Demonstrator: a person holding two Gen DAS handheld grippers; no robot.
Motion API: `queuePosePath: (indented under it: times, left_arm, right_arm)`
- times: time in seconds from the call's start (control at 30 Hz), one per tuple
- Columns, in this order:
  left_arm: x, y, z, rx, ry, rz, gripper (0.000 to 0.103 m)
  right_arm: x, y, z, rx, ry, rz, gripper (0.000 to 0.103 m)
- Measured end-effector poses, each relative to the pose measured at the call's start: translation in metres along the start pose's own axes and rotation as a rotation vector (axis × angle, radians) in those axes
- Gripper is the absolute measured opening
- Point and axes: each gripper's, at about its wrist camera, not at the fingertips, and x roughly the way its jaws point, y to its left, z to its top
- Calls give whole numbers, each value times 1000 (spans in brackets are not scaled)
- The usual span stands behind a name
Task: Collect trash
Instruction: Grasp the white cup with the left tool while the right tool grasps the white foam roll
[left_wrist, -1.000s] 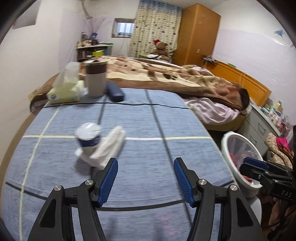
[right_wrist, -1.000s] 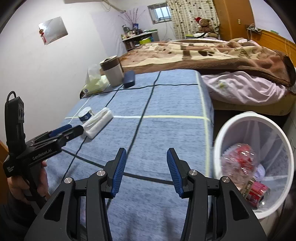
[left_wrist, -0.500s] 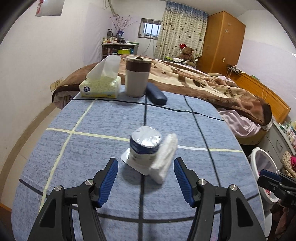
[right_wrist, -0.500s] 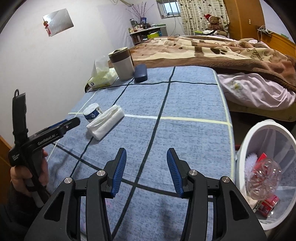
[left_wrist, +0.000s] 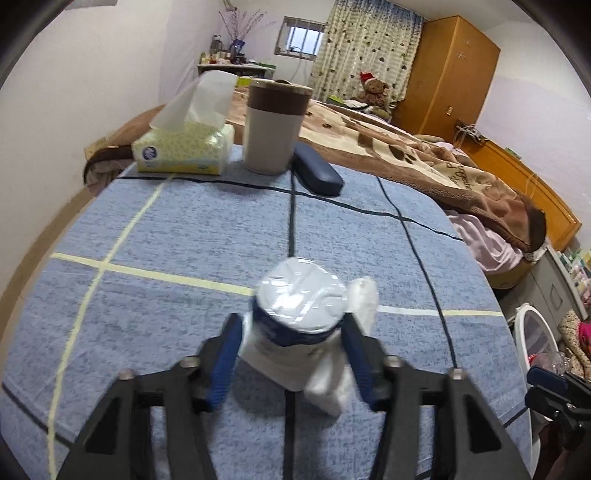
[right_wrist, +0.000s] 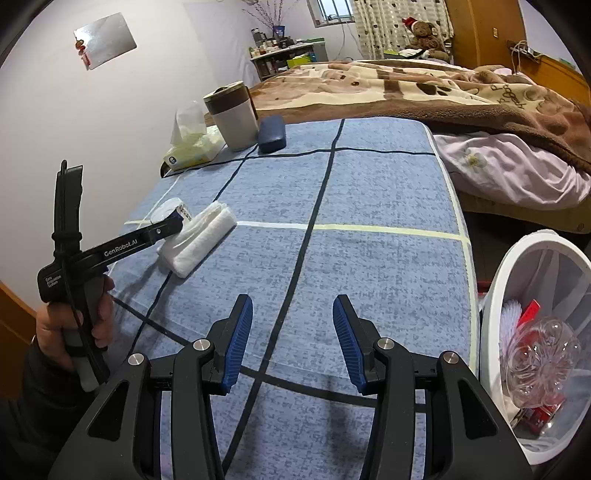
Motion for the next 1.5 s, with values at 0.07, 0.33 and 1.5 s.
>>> queuePosePath:
  times: [0.07, 0.33, 1.5]
  left_arm:
    - [0, -3, 0, 2, -6, -13, 50]
    - [-18, -39, -17, 50, 3, -114, 49]
    - [-43, 26, -31, -8, -42, 21, 49]
  right_arm:
    - [-1, -1, -1, 5, 0, 1, 47]
    - [-10, -7, -3, 30, -23, -3, 47]
    - [98, 64, 25, -28, 141, 109, 47]
